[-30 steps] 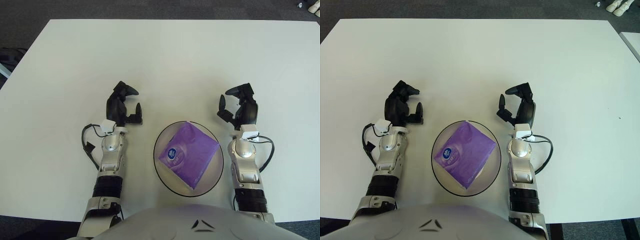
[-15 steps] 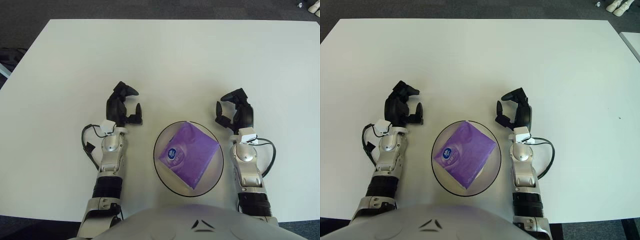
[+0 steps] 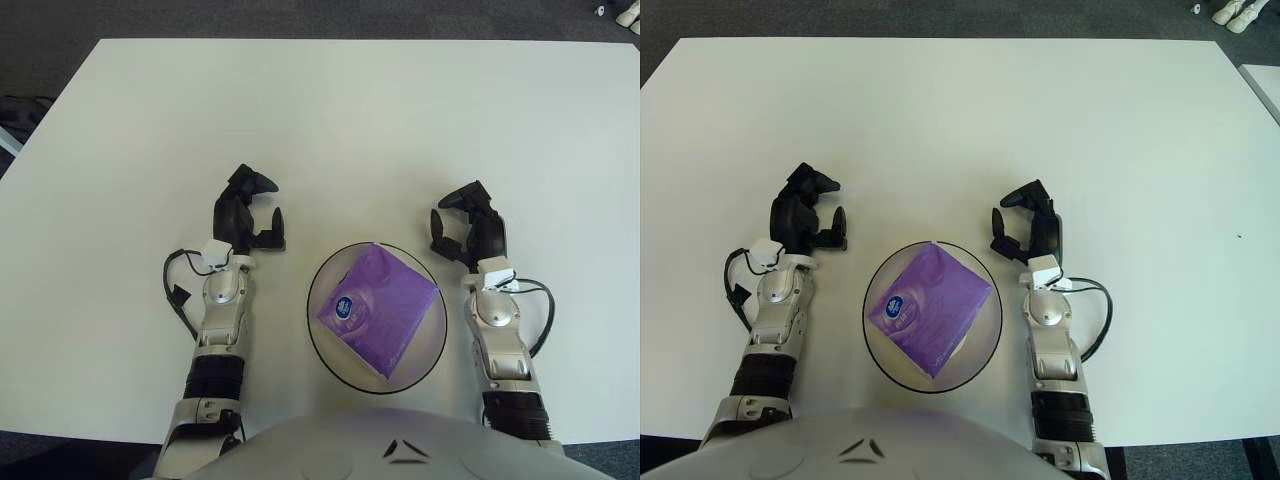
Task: Put the tissue paper into the plate.
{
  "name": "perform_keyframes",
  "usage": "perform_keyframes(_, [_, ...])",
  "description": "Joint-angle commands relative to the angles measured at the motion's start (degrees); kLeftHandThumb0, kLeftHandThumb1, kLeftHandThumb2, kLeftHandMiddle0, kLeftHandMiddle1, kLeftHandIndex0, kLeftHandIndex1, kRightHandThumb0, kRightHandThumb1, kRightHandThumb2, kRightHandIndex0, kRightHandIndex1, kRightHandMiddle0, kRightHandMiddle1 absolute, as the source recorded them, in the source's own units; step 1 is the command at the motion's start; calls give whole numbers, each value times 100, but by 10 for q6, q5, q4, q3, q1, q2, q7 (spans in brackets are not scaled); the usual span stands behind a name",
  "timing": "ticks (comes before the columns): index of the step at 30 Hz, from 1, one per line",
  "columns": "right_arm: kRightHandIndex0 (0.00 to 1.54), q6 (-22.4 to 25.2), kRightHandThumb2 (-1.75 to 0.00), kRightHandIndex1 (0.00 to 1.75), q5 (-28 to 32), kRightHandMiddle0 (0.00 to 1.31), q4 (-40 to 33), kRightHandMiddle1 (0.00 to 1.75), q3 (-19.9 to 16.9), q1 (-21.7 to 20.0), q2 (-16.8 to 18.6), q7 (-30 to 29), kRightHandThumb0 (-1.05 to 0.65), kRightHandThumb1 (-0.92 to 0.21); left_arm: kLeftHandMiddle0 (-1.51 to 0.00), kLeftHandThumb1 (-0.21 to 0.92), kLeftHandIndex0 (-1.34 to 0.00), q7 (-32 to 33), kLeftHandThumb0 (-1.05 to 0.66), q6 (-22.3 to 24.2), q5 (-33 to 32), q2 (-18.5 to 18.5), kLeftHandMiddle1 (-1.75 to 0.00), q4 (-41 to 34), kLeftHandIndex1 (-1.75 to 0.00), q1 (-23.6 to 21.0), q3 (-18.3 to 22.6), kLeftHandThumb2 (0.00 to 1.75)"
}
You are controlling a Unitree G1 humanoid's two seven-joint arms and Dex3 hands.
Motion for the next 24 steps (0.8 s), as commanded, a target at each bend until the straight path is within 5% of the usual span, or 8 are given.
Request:
perform_keyframes(1, [58, 6, -105, 127, -4, 44, -1, 175, 1, 14, -7, 3, -41, -54, -88, -1, -60, 6, -1, 25, 3, -3, -175, 23, -175, 33, 0, 170])
perform_keyframes(24, [53, 14, -86, 122, -8, 33, -6, 175, 6, 25, -17, 7, -38, -68, -91, -5, -64, -1, -1, 32, -3, 1, -175, 16, -174, 33, -1, 175])
